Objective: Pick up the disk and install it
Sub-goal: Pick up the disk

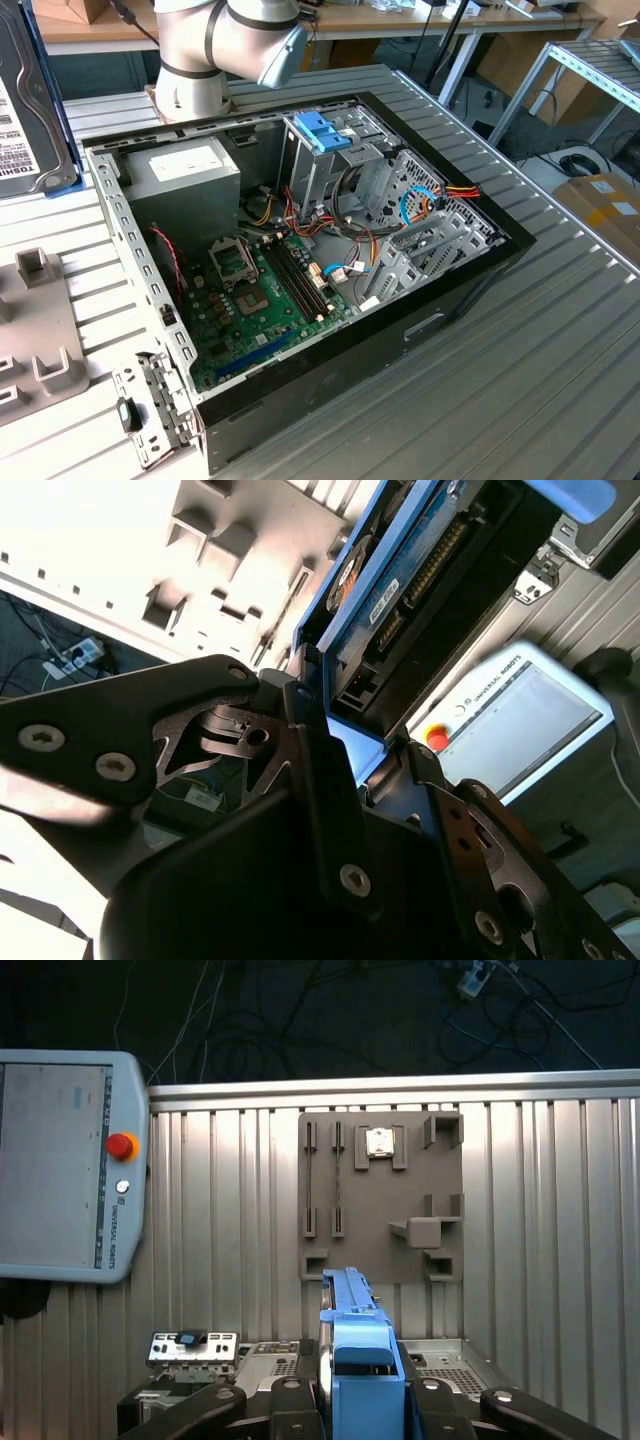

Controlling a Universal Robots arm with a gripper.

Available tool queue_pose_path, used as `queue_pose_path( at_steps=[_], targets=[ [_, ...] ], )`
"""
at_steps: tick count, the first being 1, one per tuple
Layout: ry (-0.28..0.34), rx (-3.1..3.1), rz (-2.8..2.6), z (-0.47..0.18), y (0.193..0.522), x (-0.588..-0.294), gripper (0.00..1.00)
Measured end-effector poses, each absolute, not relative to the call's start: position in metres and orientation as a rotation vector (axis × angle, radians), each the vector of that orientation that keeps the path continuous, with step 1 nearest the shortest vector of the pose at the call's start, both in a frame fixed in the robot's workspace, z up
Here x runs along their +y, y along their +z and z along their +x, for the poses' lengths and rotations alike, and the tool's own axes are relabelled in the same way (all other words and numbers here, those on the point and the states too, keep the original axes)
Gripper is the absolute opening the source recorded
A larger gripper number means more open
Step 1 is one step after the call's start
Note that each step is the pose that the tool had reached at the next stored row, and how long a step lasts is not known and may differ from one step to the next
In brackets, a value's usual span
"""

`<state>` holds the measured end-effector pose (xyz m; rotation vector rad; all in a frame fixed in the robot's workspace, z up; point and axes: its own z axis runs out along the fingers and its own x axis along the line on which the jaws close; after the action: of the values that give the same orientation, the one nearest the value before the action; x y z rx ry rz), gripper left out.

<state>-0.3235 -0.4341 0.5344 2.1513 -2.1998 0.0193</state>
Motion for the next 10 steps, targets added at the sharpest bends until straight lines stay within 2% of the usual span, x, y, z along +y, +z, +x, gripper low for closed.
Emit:
queue_pose_path(
  at_steps=[10],
  targets=[
    [0.02, -2.2, 2.151, -0.319, 0.5338, -0.4341, 0.37]
  ],
)
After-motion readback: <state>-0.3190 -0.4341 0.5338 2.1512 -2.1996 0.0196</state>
